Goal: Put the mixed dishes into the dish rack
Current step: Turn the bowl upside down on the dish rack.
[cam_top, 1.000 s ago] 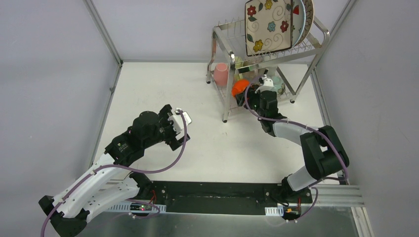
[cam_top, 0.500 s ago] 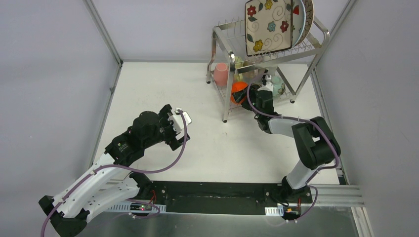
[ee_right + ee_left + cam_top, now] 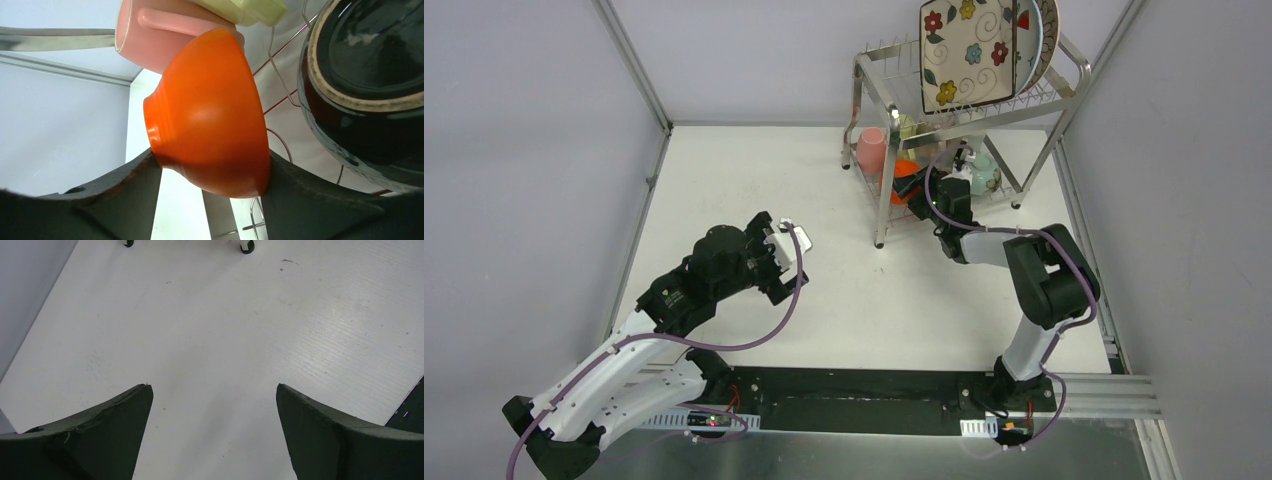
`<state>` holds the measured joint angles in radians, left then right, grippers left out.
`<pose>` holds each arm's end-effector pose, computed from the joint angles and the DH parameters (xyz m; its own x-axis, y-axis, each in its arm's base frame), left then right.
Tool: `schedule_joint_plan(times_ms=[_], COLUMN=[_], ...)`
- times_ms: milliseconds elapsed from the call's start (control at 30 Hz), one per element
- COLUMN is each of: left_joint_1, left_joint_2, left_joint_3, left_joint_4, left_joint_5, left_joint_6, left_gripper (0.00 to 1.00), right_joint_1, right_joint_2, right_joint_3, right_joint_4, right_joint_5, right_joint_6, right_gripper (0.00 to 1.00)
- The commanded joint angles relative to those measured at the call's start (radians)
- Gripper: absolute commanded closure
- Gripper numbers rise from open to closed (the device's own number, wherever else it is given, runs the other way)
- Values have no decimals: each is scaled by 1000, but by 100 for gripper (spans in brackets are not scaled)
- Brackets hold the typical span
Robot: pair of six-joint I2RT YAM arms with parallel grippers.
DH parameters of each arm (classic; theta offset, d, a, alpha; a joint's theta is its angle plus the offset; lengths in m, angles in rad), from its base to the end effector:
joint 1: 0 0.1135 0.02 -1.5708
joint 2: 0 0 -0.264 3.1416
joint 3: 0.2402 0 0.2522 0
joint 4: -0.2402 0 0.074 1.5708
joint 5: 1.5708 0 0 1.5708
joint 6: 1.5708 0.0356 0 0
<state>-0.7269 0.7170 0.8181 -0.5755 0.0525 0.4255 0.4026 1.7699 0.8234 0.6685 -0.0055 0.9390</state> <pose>0.1154 -0.1051 0.3214 -0.0226 0.5717 -0.8201 0.7771 0.5261 0.3454 0.3399 0.1449 0.1785 -0.4692 0.6773 -0.5667 -0.0305 0.6289 0.7769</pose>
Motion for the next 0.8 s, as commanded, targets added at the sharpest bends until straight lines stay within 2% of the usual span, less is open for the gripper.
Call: schedule_joint_plan(times_ms=[0,200,467,600,767], left_joint_1=[-2,-1,-2,-2,-2], left_joint_2=[-7,-6,-5,-5,-1], left_joint_3=[-7,-5,-5,-5,-4], left_joint_4=[38,38,37,38,37], left_joint_5=[-16,-16,-11,-13,-10], left_joint_6=[-16,-14,-16,-16,-16], left_gripper=[1,1,1,1,1], right_joint_1=[-3,-4,-3,-3,-4], right_joint_2=[16,-10,-56,-69,-99], right_joint_3=[44,72,98,124,143], right_joint_4=[8,-126,-286,-367,-453], right_joint_5=[-27,-26,-2,-1,-1], right_joint_6=[73,64,56,40,10], right_gripper=[48,34,30,25,24])
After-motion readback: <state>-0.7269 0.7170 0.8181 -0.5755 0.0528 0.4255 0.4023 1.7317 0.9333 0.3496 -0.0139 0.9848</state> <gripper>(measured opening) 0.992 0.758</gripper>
